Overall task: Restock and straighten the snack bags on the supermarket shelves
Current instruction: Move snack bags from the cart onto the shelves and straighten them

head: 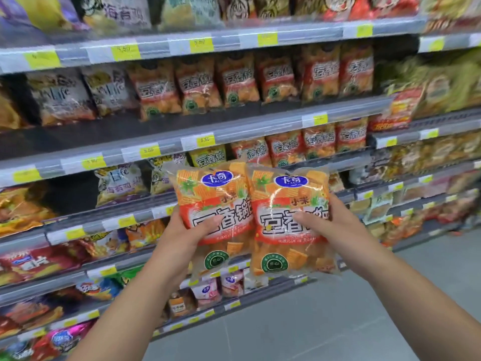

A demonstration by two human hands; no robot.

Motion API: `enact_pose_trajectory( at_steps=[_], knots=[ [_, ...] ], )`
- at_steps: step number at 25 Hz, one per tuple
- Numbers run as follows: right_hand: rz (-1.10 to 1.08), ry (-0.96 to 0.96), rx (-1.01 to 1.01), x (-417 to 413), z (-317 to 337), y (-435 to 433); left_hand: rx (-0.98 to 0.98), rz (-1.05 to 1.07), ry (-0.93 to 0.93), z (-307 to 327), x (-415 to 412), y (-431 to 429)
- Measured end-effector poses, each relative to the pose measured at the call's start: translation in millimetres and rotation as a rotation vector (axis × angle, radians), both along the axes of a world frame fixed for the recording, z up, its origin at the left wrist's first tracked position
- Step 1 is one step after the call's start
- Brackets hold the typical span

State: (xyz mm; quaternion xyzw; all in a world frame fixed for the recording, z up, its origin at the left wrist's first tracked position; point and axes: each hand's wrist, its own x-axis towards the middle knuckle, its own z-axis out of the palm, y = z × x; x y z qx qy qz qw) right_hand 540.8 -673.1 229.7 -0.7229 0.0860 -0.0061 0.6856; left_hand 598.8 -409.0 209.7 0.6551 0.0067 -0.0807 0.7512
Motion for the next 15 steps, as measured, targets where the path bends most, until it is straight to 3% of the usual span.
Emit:
enact_pose_trajectory(
  at_steps=[8, 15],
  knots=[
    [-0.007, -0.042, 0.073, 81.6, 15.1, -80.4, -0.04, 0.016, -0.009, 18.4, 70.6, -73.4],
    [0.035, -0.105, 0.001, 164.4, 36.7, -158.4, -0.064, 0.089, -0.085, 48.3, 134.7, -139.1]
  ],
)
